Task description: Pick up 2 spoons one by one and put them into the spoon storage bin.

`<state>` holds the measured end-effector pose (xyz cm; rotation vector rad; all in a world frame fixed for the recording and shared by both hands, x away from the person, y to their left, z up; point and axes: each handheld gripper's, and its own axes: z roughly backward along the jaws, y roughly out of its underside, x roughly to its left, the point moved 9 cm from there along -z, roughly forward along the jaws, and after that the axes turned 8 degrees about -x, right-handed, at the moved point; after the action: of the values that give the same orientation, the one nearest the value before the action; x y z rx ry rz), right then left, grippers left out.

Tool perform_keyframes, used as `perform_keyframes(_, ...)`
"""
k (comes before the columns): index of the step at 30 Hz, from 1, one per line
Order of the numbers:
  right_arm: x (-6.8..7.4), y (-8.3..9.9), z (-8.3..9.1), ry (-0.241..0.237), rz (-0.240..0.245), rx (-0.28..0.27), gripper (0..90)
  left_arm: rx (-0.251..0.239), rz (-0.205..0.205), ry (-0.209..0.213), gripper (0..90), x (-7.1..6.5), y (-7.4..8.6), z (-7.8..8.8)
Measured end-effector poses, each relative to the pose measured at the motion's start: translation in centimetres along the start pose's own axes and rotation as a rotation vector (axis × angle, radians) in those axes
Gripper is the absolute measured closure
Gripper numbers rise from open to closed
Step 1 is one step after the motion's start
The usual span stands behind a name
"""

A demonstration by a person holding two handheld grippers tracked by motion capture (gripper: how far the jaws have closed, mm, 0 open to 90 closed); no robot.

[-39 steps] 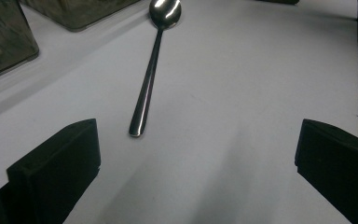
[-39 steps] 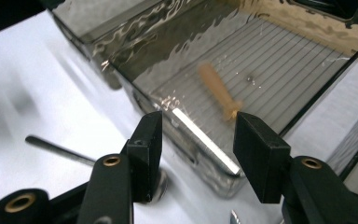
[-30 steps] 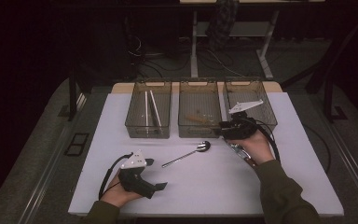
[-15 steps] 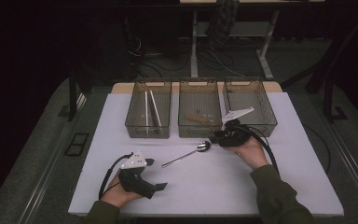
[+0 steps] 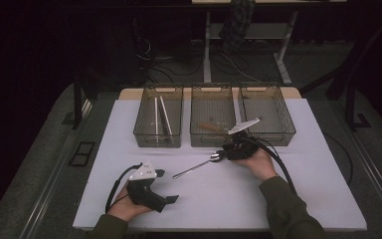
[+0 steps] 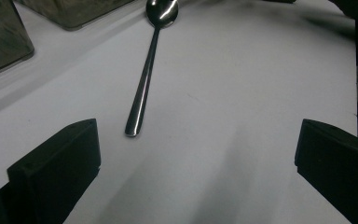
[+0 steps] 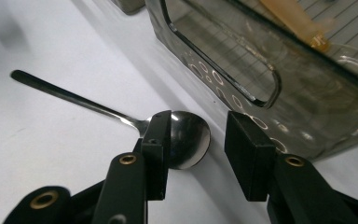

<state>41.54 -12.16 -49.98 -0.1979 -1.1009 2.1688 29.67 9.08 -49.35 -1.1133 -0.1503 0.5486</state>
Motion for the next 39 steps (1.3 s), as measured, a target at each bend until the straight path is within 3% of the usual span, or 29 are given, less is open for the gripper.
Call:
perform_keyframes(7,0.1,0.6,-1.0,-0.014,-0.002,0.024,59.8,-0.001,0.000,0.002,0.0,0.0,0.0,0.0)
perform_keyframes(13,0.4,0.8,-1.1,-0.034,0.033,0.037,60.2,0.002,-0.004,0.005,0.0,-0.1,0.0,0.0)
perform_keyframes(17,0.6,1.1,-0.8,-0.054,0.052,0.047,65.4,0.003,-0.004,0.004,0.0,0.0,0.0,0.0)
perform_keyframes(28,0.5,2.0,0.4,-0.106,0.037,0.027,81.4,0.004,-0.004,0.003,0.0,-0.1,0.0,-0.1)
perform_keyframes(39,1.1,2.5,1.1,-0.138,0.045,0.021,88.0,0.007,-0.003,0.002,0.0,0.0,0.1,-0.1)
